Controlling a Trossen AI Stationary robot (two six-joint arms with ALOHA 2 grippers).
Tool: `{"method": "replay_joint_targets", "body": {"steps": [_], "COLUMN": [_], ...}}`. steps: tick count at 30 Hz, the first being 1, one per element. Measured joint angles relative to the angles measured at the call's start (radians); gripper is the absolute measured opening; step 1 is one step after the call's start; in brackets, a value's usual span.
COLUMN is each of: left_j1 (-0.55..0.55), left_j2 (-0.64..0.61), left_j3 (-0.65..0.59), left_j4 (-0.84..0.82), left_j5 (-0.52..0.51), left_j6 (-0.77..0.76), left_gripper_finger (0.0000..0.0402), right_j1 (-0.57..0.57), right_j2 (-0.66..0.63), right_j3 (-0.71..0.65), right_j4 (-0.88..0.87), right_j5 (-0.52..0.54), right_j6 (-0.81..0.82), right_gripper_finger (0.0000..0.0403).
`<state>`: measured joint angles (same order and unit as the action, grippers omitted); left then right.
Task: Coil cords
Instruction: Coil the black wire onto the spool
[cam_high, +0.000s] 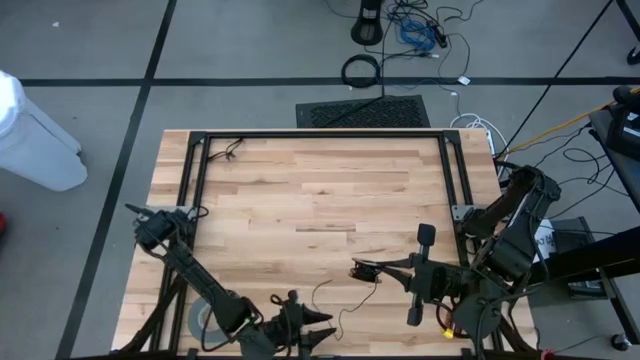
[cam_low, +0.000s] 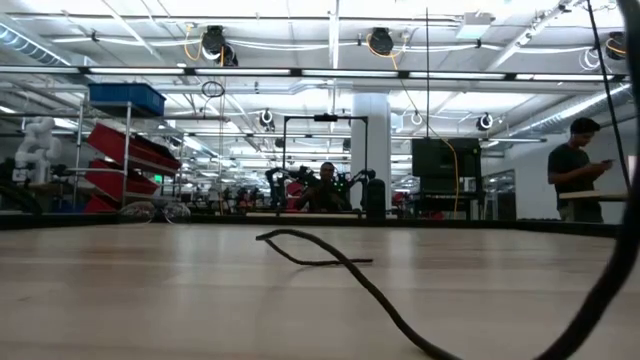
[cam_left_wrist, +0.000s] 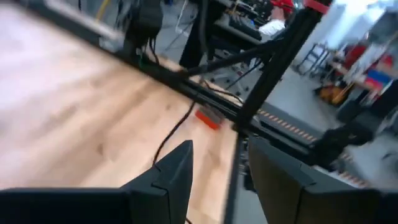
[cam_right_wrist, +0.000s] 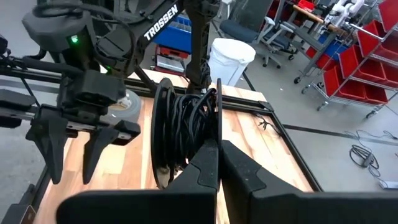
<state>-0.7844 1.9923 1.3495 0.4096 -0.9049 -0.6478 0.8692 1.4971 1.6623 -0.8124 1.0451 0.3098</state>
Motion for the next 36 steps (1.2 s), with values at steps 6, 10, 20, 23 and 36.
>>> {"method": "replay_joint_targets", "body": {"steps": [6,10,20,23,36], "left_j1": [0.001,0.012,0.054,0.062,0.030], "left_j2": [0.027,0.116,0.275,0.273,0.206], "left_j3": [-0.001,-0.001,-0.001,-0.002,-0.002], "left_j4": [0.122,0.381,0.672,0.568,0.425], "left_j5": [0.028,0.078,0.118,0.117,-0.056], "left_j6": [-0.227,-0.242,-0.263,-0.249,-0.032], "left_gripper_finger": [0.0159,0.0159,0.0159,0.0159,0.0159], "right_j1": [0.000,0.001,0.001,0.001,0.001], "right_j2": [0.000,0.000,0.000,0.000,0.000], "right_j3": [0.000,0.000,0.000,0.000,0.000], "right_j4": [0.000,-0.001,-0.004,-0.004,-0.007], "right_j5": [0.000,-0.003,-0.007,-0.007,-0.007], "right_j6": [0.004,0.002,-0.028,-0.034,-0.019], "right_gripper_finger": [0.0000,0.0000,0.0000,0.0000,0.0000]}}
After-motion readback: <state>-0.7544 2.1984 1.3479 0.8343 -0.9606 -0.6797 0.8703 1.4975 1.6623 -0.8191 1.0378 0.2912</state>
